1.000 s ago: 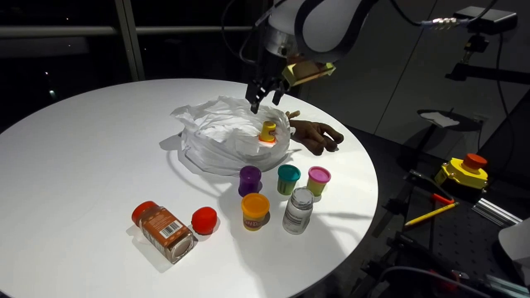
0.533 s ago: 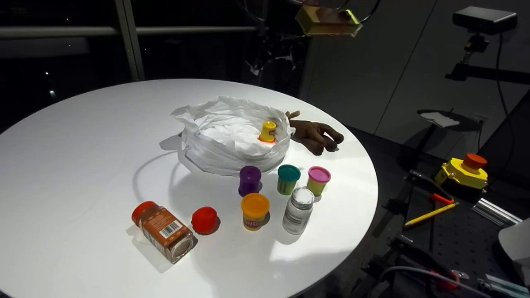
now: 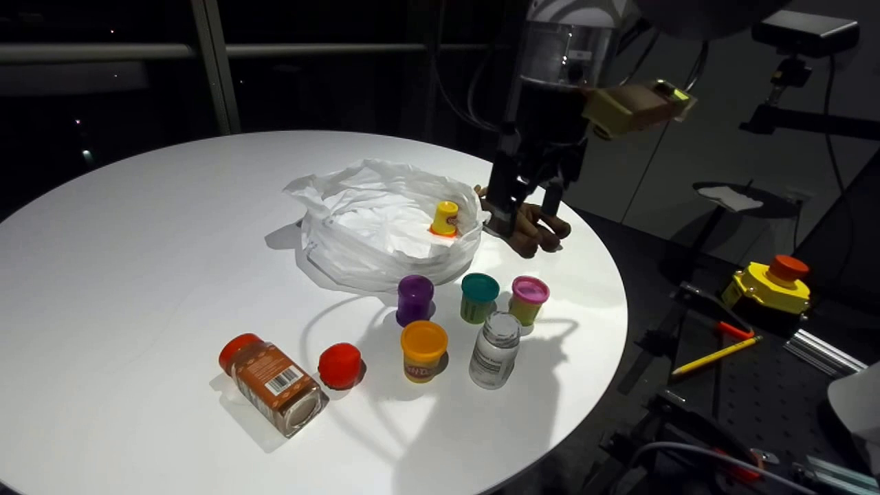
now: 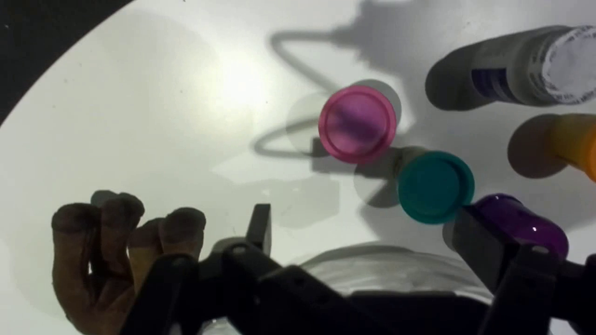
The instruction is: Put all the objects on the table into the plastic bag
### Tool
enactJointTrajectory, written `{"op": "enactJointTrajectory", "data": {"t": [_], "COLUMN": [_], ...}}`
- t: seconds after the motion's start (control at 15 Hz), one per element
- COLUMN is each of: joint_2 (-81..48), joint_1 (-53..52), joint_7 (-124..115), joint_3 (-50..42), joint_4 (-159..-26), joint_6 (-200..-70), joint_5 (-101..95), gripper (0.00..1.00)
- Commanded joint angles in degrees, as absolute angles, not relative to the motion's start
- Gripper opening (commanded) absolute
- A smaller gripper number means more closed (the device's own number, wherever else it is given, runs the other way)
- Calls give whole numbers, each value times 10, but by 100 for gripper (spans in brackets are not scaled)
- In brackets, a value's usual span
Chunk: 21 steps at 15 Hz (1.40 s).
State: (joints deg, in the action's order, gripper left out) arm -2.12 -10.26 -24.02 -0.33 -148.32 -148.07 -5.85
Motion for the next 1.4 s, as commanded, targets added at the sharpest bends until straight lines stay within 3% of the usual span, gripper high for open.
{"op": "enactJointTrajectory", "data": {"t": [0.0,0.4,1.0,1.07,1.13,1.33], "joint_2": [-12,-44,-134,-139,-139,-134], "joint_1": [-81,-70,-34,-39,-47,-66], "joint_7": [-220,-121,24,18,12,-4], "joint_3": [12,14,78,71,59,30], "joint_4": [-1541,-1589,-1577,-1577,-1577,-1577], "joint_6": [-1539,-1669,-1749,-1753,-1754,-1759], "joint_5": [-93,-91,-2,-10,-19,-35], "gripper": [100,100,100,92,74,48]}}
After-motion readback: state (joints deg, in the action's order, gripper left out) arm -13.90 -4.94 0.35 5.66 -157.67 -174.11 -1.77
